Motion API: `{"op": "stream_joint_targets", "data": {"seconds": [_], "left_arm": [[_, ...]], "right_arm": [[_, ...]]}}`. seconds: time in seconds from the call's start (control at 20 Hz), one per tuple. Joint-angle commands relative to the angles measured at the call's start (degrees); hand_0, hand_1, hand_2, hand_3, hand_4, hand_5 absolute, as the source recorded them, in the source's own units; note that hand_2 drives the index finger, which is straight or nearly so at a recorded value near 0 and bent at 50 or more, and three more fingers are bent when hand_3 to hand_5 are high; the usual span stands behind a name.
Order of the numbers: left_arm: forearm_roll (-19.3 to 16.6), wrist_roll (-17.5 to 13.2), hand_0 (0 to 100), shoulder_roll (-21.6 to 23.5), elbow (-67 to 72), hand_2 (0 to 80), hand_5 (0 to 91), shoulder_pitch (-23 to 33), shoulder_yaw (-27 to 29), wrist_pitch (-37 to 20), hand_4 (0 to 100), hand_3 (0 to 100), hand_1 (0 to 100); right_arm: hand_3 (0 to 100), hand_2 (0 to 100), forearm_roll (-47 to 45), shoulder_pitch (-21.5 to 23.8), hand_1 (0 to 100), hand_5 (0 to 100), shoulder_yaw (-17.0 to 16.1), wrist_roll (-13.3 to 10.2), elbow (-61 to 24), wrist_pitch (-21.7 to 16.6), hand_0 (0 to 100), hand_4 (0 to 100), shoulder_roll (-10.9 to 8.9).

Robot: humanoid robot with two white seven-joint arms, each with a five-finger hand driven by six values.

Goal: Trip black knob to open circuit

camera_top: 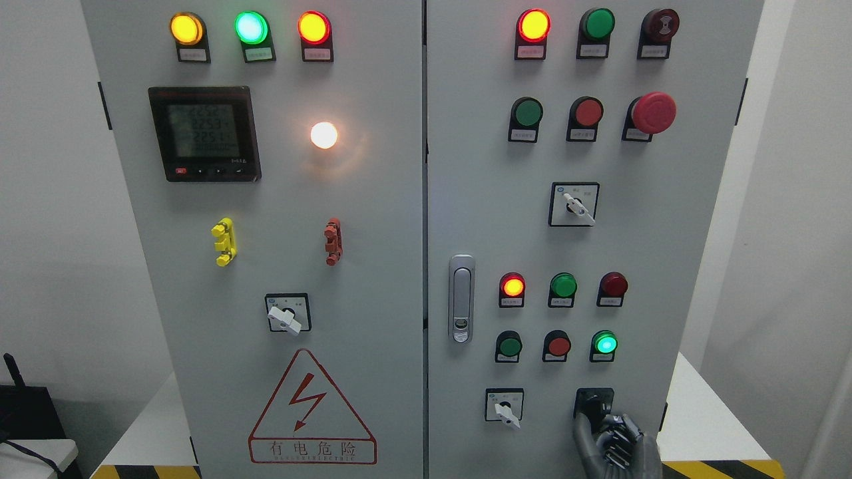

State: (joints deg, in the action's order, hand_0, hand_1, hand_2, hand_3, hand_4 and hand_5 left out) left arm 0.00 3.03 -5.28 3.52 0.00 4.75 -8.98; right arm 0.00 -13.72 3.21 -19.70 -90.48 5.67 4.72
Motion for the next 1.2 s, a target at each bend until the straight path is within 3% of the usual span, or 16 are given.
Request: {"op": "stream_joint_targets", "data": {"seconds": [0.0, 1.15], "left_arm": [[-1.93, 0.04, 12, 0.01, 0.0, 0.0, 0.0, -0.44, 0.0, 0.02, 0, 0, 39], [-1.84, 0.04, 12, 0.01, 0.0, 0.0, 0.0, -0.44, 0.0, 0.02, 0, 0, 39]], "right_arm": [[91, 60, 1.93, 0.09, 76, 95, -0.66, -0.07, 0.04, -0.05, 48, 92, -0.15], [87, 55, 5.26, 0.18, 78, 95, -1.28, -0.25, 0.13, -0.22, 49, 91, -0.24]]}}
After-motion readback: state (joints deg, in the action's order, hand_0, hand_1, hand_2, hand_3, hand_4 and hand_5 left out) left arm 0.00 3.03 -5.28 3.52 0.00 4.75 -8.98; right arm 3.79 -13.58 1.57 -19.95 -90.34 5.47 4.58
